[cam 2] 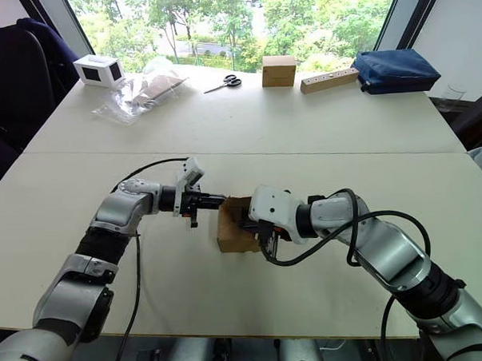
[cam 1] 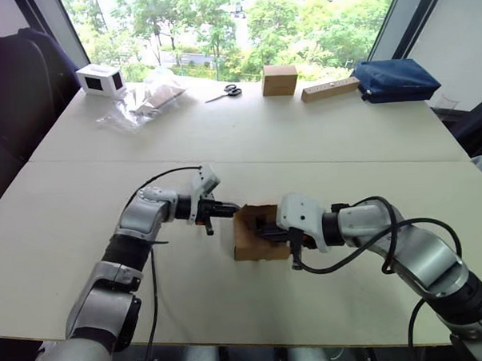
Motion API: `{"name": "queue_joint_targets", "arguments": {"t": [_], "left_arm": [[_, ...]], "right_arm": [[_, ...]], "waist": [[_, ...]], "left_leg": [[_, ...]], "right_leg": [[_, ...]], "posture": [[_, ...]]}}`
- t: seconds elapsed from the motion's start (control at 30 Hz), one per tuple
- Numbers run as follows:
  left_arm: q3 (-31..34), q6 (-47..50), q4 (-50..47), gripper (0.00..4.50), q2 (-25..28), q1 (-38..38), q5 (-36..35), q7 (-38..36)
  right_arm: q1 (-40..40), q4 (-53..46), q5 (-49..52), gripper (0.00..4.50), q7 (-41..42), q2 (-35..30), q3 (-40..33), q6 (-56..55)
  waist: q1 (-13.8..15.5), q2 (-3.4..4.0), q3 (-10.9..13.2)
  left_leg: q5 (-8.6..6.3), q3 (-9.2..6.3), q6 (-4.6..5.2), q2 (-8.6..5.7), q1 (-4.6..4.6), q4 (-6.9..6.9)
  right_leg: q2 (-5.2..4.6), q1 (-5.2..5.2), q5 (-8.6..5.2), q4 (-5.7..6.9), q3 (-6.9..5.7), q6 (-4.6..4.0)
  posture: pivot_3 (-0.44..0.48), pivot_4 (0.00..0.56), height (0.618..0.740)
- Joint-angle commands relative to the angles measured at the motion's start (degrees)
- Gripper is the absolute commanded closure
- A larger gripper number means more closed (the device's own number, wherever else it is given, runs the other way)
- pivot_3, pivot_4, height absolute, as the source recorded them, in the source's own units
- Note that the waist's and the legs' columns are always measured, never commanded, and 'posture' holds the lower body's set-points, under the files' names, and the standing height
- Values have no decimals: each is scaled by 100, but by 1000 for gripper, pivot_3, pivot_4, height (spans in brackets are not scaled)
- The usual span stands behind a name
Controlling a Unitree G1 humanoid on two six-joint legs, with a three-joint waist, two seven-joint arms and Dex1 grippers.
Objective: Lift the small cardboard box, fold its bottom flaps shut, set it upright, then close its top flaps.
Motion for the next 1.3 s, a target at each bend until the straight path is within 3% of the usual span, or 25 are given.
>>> {"name": "queue_joint_targets", "arguments": {"t": [0.03,0.27,0.43,0.67,0.9,1.03,1.2,1.3], "left_arm": [[367,345,-837,4358,300,84,-380,17],[1012,2439,-3141,4358,1457,1038,-2030,-400],[921,2802,-3971,4358,1756,1550,-2483,-262],[49,2143,-4151,4358,1498,1859,-1962,117],[-177,1865,-3923,4358,951,1774,-1860,547],[-347,1769,-3763,4358,898,1766,-1752,622],[-412,1612,-3652,4358,871,1824,-1723,632],[-437,1604,-3674,4358,859,1845,-1748,669]], "right_arm": [[75,-68,-63,4500,38,6,-91,-71],[100,86,-127,4500,70,43,-140,-216],[87,155,-177,4500,111,68,-141,-282],[40,175,-167,4500,216,94,-146,-316],[46,18,-112,4500,114,160,-266,-113],[45,-47,-80,4500,68,177,-350,-34],[-170,-242,402,4500,33,297,-898,290],[-539,-446,1202,4500,69,475,-1484,689]], "waist": [[-1,0,0],[-61,2,-1],[-4,2,-2],[-3,2,-2],[1,3,-4],[2,3,-4],[6,4,-4],[0,4,-4]], "left_leg": [[0,0,0,0,0,0],[3,0,-6,6,6,-1],[6,-4,-11,4,8,-1],[6,-2,-11,2,16,-1],[6,-2,-11,1,17,-1],[6,-3,-10,1,19,-2],[6,-4,-10,1,25,-1],[5,-4,-10,3,29,-2]], "right_leg": [[0,0,0,0,0,0],[-1,0,0,13,1,0],[-3,5,-2,12,0,-2],[1,14,-2,5,1,-3],[1,15,-2,4,1,-3],[2,17,-2,5,1,-3],[-1,26,-2,4,1,-3],[0,27,-2,4,1,-3]], "posture": [[0,150,740],[0,150,740],[0,150,740],[0,150,740],[0,150,740],[0,150,740],[0,150,740],[0,150,740]]}}
